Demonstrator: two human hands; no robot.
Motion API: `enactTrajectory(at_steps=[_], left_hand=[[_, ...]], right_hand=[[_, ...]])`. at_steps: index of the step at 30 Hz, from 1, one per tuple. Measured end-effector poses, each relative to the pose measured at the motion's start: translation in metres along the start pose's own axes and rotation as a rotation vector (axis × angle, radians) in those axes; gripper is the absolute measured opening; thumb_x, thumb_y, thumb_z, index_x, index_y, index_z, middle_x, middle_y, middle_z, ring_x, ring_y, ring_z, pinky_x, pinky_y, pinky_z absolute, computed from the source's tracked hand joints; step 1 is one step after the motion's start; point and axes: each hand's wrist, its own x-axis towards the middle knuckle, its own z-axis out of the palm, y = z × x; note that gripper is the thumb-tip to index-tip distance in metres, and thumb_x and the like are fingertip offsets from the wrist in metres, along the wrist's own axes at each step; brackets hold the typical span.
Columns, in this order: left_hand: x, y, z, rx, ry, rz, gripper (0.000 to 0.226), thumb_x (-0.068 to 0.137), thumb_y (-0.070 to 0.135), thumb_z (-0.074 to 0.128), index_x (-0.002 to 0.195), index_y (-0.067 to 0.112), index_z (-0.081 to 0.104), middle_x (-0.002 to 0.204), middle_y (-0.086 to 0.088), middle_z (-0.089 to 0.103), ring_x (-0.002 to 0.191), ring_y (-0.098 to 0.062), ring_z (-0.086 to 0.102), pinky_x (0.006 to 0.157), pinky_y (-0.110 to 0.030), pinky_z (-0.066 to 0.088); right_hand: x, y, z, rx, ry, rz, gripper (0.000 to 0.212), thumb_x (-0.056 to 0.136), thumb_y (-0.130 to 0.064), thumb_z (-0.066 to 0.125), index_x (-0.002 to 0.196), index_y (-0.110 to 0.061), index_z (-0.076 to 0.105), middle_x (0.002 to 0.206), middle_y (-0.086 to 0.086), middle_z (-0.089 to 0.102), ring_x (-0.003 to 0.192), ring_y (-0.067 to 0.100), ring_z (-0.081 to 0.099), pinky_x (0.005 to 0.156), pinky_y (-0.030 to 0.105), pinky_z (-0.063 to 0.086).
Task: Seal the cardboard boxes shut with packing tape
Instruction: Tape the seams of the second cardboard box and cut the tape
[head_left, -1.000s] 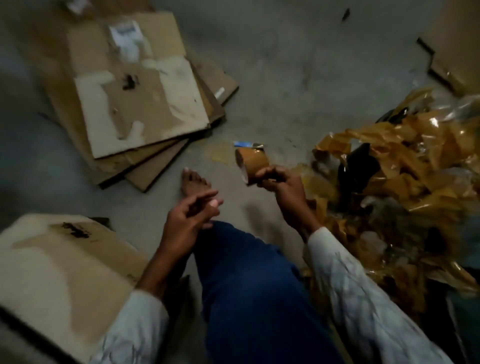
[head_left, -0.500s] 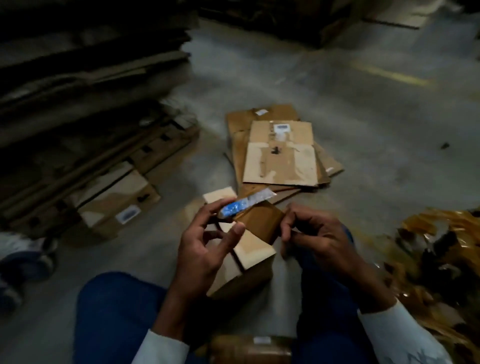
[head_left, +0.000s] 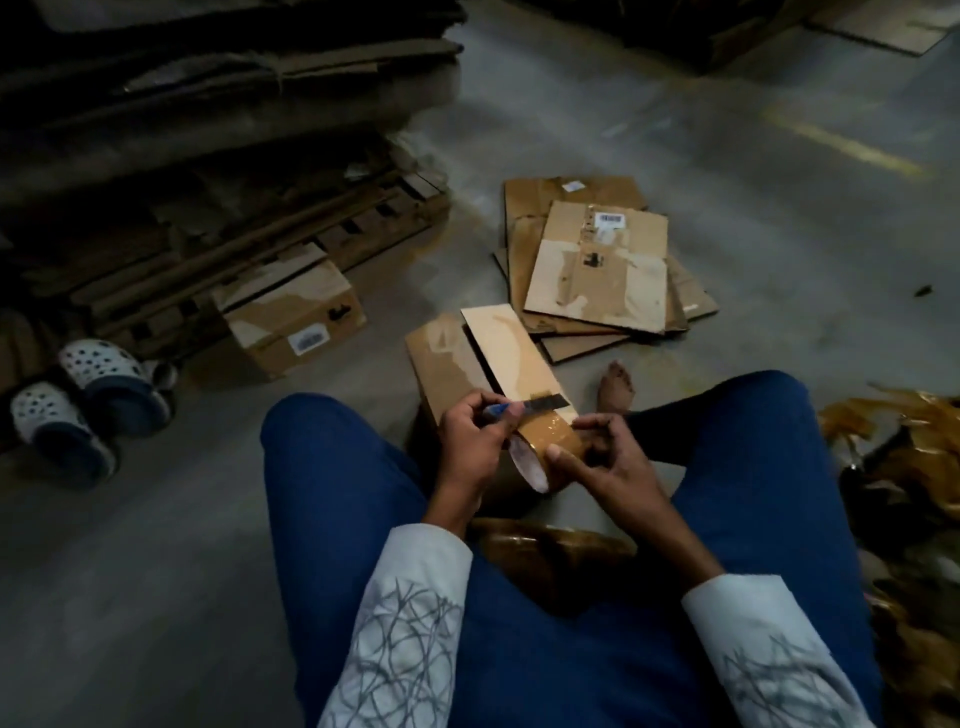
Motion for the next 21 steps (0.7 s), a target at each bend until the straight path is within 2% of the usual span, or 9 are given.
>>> enactTrajectory(at_steps=[3, 6, 9, 13, 17, 19, 21], left_hand=[[0.014, -0.008, 0.011, 0.093, 0.052, 0.007, 0.008, 0.092, 0.016, 0.071, 0.097, 0.011, 0.068, 0.099, -0.006, 0.071, 0.096, -0.020, 0.068, 0.078, -0.032, 0.060], [0.021, -0.014, 0.018, 0.107, 0.131, 0.003, 0.008, 0.093, 0.019, 0.070, 0.098, 0.013, 0.069, 0.097, -0.003, 0.071, 0.093, -0.017, 0.068, 0.075, -0.027, 0.059], [0.028, -0.018, 0.018, 0.070, 0.242, -0.040, 0.009, 0.092, 0.023, 0.070, 0.099, 0.018, 0.068, 0.097, 0.001, 0.071, 0.092, -0.013, 0.068, 0.081, -0.034, 0.060], [0.031, -0.023, 0.010, 0.037, 0.353, -0.062, 0.006, 0.091, 0.027, 0.071, 0.091, 0.026, 0.066, 0.094, 0.002, 0.073, 0.089, -0.014, 0.071, 0.082, -0.041, 0.061], [0.028, -0.022, 0.007, -0.066, 0.420, -0.097, 0.009, 0.091, 0.023, 0.072, 0.097, 0.017, 0.070, 0.091, 0.001, 0.073, 0.089, -0.015, 0.071, 0.078, -0.034, 0.061], [0.026, -0.019, 0.007, -0.139, 0.433, -0.115, 0.010, 0.091, 0.019, 0.072, 0.099, 0.013, 0.070, 0.090, 0.001, 0.072, 0.088, -0.015, 0.071, 0.076, -0.030, 0.060], [0.025, -0.018, 0.006, -0.218, 0.450, -0.140, 0.007, 0.092, 0.017, 0.071, 0.096, 0.011, 0.069, 0.086, 0.002, 0.071, 0.082, -0.013, 0.069, 0.066, -0.024, 0.058]], right_hand=[[0.012, 0.007, -0.005, -0.108, -0.090, 0.002, 0.035, 0.084, -0.047, 0.074, 0.112, -0.028, 0.066, 0.108, -0.003, 0.071, 0.098, 0.009, 0.069, 0.079, 0.030, 0.059], [0.020, 0.006, -0.007, -0.154, -0.103, -0.054, 0.023, 0.093, -0.043, 0.067, 0.099, -0.021, 0.071, 0.092, -0.004, 0.073, 0.083, 0.003, 0.069, 0.068, 0.019, 0.052], [0.023, 0.005, -0.003, -0.173, -0.101, -0.091, 0.022, 0.094, -0.043, 0.066, 0.091, -0.021, 0.069, 0.084, -0.005, 0.070, 0.075, 0.002, 0.066, 0.061, 0.015, 0.048], [0.022, 0.002, 0.011, -0.288, -0.109, -0.155, 0.031, 0.091, -0.055, 0.061, 0.090, -0.025, 0.066, 0.082, -0.005, 0.068, 0.073, 0.004, 0.065, 0.059, 0.021, 0.052], [0.019, -0.003, 0.014, -0.327, -0.137, -0.193, 0.037, 0.089, -0.061, 0.058, 0.096, -0.025, 0.067, 0.085, -0.008, 0.067, 0.076, 0.001, 0.063, 0.059, 0.015, 0.047], [0.018, -0.001, 0.013, -0.362, -0.150, -0.215, 0.035, 0.090, -0.059, 0.060, 0.097, -0.026, 0.068, 0.086, -0.008, 0.067, 0.077, 0.003, 0.063, 0.061, 0.018, 0.049], [0.016, -0.001, 0.010, -0.394, -0.165, -0.243, 0.030, 0.089, -0.058, 0.063, 0.093, -0.028, 0.066, 0.086, -0.008, 0.065, 0.077, 0.005, 0.061, 0.064, 0.025, 0.052]])
